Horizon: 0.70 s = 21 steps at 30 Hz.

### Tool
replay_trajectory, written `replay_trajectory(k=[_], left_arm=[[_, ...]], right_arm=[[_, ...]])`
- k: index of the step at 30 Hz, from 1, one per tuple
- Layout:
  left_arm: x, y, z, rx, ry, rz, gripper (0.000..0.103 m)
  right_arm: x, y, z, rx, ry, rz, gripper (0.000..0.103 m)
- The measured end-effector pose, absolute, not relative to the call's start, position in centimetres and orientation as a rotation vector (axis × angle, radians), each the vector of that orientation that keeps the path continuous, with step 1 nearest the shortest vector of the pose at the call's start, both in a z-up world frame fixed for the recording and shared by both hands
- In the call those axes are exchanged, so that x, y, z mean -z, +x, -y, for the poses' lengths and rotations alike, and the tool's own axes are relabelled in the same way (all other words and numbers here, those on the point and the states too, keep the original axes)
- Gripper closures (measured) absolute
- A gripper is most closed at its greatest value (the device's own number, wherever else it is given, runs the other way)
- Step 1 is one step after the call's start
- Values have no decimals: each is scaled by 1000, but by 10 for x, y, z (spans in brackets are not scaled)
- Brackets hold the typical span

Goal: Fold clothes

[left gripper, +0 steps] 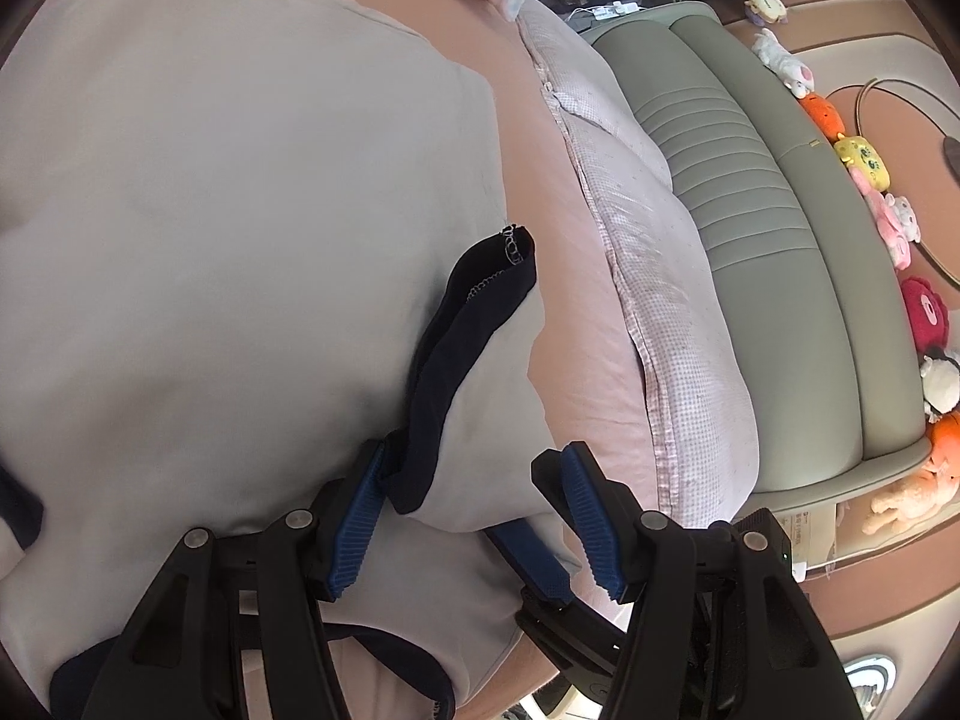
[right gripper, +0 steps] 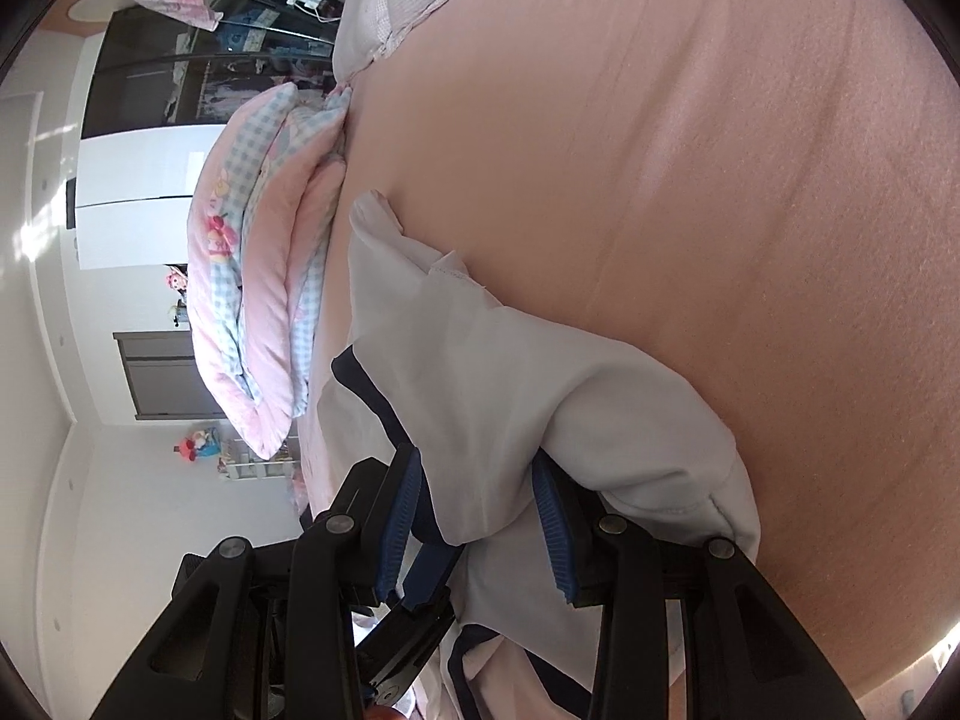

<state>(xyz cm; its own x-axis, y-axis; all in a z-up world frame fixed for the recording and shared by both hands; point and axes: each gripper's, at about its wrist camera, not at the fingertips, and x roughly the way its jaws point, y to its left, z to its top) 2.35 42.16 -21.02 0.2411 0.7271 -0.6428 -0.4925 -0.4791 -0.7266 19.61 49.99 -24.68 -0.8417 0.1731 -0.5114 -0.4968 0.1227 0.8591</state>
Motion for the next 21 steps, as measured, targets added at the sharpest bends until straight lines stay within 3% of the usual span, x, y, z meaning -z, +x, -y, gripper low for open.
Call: replay_trajectory(k=[1,3,5,9,14,21], left_arm=[[211,23,-420,-1479,-1467,247,54],[213,21,-417,-1503,-1476,247,81],[216,20,-416,-1526,-1485,240,90],[218,19,-414,-1526,-1483,248,96],[215,15,-412,-1468,-1497,309,97],[204,11,-412,-1462,-1474,321,97]], right_arm=[[247,197,-499,-1767,-305,-1913,65],[248,198,-496,-1767,-300,-1920,65],[250,200,-491,-1771,-287,-1943,65],[252,200,-487,-1773,-269,-1940,62],[254,203,-486,-1751,-124,-1981,45],[260,194,-493,-1751,-83,-2023,45]])
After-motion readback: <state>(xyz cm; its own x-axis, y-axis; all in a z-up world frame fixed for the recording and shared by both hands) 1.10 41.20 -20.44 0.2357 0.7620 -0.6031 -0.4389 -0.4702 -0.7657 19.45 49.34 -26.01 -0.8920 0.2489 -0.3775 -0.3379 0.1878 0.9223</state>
